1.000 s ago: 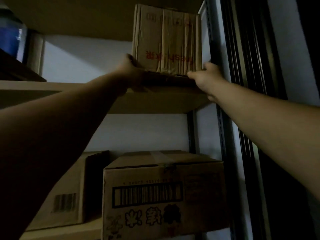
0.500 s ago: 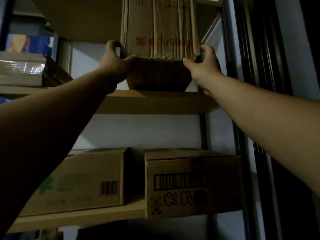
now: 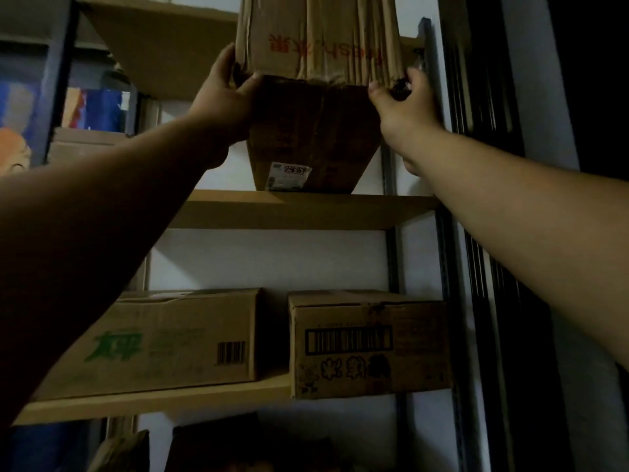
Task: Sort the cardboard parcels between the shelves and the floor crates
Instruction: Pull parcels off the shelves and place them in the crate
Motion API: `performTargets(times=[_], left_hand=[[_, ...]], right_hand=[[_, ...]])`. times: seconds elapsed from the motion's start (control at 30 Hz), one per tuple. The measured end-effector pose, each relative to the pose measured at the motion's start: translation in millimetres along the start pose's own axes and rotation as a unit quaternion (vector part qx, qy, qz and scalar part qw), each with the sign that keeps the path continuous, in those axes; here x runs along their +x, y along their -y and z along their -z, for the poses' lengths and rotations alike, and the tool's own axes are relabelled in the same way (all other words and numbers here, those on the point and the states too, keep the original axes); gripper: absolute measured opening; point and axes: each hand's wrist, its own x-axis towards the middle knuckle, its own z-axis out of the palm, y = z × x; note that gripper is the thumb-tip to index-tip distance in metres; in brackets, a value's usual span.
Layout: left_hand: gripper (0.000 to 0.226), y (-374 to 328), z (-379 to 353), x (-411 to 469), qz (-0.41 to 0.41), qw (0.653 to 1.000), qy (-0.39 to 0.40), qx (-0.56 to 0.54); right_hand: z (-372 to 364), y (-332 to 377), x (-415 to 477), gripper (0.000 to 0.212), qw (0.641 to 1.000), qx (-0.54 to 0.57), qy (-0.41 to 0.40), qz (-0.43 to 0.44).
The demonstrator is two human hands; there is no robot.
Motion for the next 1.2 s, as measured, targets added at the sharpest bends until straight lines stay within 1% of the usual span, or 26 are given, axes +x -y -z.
performTargets(times=[0.13,0.23,0.3,0.37,0.43,0.53,0.6,0.77,0.8,0.83,0.9,0.93,0.97,1.0,1.07,1.1,1.2], left_hand=[[0.054,-27.0,-9.4,-12.0,-0.011,1.0,-0.014,0.02],[0.043,-45.6,-19.0,-22.5,-0.005,0.998,-0.04,0.048],[0.039,-56.2,-24.7,-31.0,0.024,0.997,-0.055,0.051],[0.038,-62.4,-25.4,-36.4,0.044,0.997,-0.06,0.027],[0.046,-71.2,-25.0,-41.5,0.05,0.997,-0.055,0.015],[0.064,-82.8,-23.0,-47.5,0.089,0.995,-0.051,0.007],[0.066,-83.1,-22.8,-53.8,0.101,0.994,-0.047,-0.003],[0.062,-82.4,-12.5,-64.3,0.099,0.994,-0.039,0.004],[0.06,-84.6,-7.0,-65.2,0.097,0.995,-0.023,0.011],[0.053,-86.4,-2.0,-66.3,0.09,0.996,-0.004,0.024],[0.028,-88.8,7.5,-69.4,0.071,0.995,0.031,0.065],[0.022,-89.0,12.3,-71.0,0.064,0.994,0.044,0.075],[0.025,-89.1,16.4,-72.3,0.06,0.994,0.054,0.076],[0.033,-87.4,20.0,-72.9,0.06,0.994,0.055,0.069],[0.05,-87.1,26.3,-75.9,0.066,0.996,0.036,0.055],[0.054,-87.8,29.2,-77.8,0.071,0.996,0.029,0.047],[0.058,-87.6,35.0,-81.6,0.086,0.996,0.017,0.012]], right_hand=[[22.2,10.4,-2.6,0.059,1.0,0.017,0.006,0.011],[35.7,16.8,-6.1,0.06,0.999,0.035,0.02,0.026],[43.7,20.3,-10.0,0.071,0.997,0.055,0.042,0.024],[49.9,23.3,-13.1,0.086,0.994,0.086,0.066,-0.004],[58.0,26.7,-16.6,0.093,0.99,0.111,0.081,-0.03],[64.4,31.1,-23.8,0.09,0.986,0.124,0.107,-0.036],[66.1,34.5,-31.1,0.088,0.984,0.136,0.111,-0.045],[64.1,40.0,-48.2,0.085,0.987,0.129,0.084,-0.044],[61.6,43.1,-51.4,0.085,0.988,0.126,0.077,-0.044],[58.4,46.3,-53.5,0.084,0.989,0.122,0.069,-0.045],[52.3,53.7,-57.7,0.078,0.989,0.12,0.063,-0.059],[49.6,56.4,-60.3,0.075,0.988,0.121,0.063,-0.068],[46.9,57.6,-62.5,0.071,0.988,0.119,0.063,-0.075],[45.3,58.0,-64.9,0.069,0.988,0.118,0.063,-0.08],[42.1,60.0,-69.6,0.07,0.987,0.124,0.061,-0.084],[40.6,61.9,-71.9,0.071,0.986,0.13,0.064,-0.084],[37.2,70.7,-76.3,0.074,0.983,0.136,0.083,-0.093]])
